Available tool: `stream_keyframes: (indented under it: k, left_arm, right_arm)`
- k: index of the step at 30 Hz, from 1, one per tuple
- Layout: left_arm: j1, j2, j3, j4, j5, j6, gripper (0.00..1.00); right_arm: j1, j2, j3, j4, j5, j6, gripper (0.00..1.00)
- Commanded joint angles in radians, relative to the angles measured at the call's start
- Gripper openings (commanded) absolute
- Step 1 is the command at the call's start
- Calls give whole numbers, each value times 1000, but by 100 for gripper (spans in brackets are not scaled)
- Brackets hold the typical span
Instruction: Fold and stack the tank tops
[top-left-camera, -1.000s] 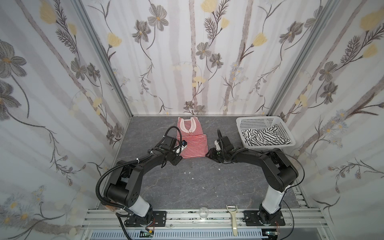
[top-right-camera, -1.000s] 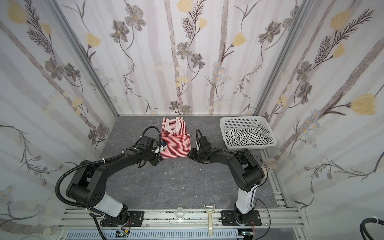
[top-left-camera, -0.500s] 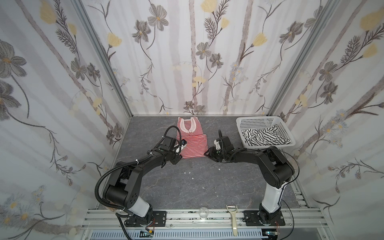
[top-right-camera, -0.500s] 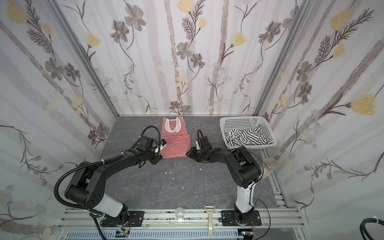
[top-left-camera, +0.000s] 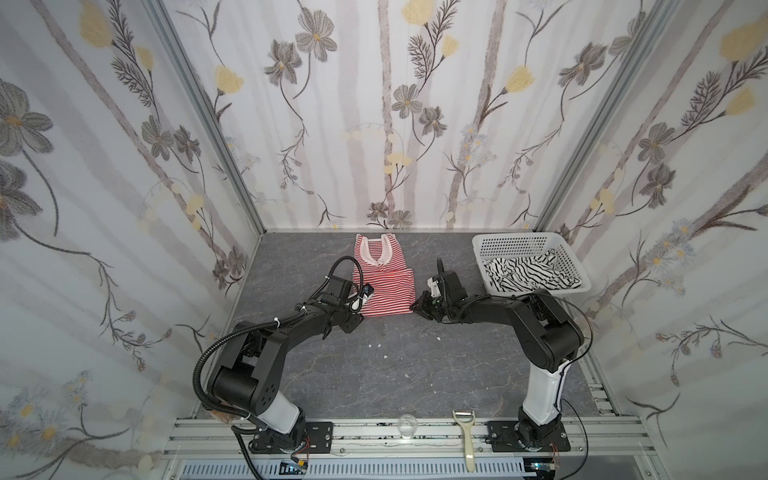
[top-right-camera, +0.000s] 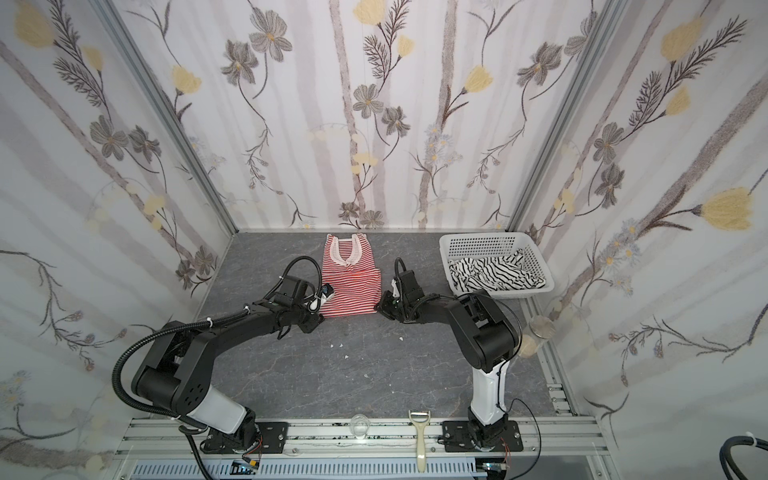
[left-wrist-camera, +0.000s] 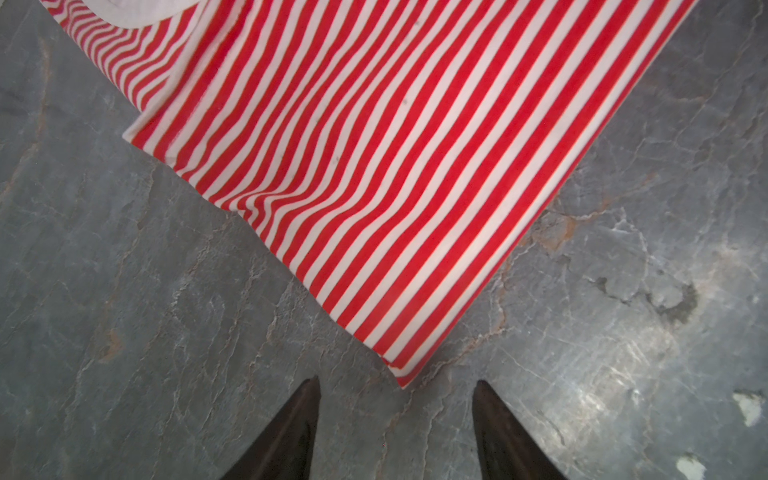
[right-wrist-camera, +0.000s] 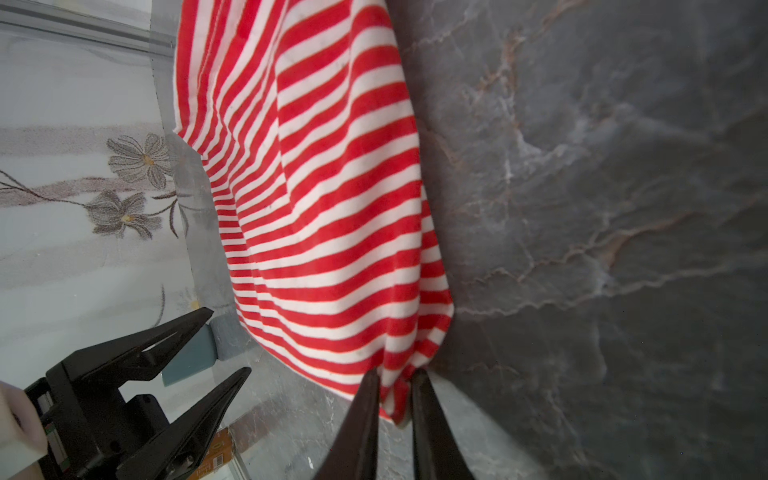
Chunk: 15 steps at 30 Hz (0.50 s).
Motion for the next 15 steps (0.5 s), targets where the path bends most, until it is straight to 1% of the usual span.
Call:
stream_keyframes:
  k: [1,3,4,9,15]
  left_arm:
    - [-4,6,-5,25,5,15,60]
    - [-4,6,-9,25,8,18,60]
    - [-5,5,-11,25,9,20,60]
    - [-15,2,-22,27,11,36,61]
    - [-21,40,-7,47,-13,33,60]
  right_arm:
    - [0,7,13,47,3,11,8]
    - [-1,4,12,46,4,10,1]
    - [0,1,12,41,4,8,0]
    - [2,-25,9,32,6,3,0]
    - [10,-61,6,20,10,3,0]
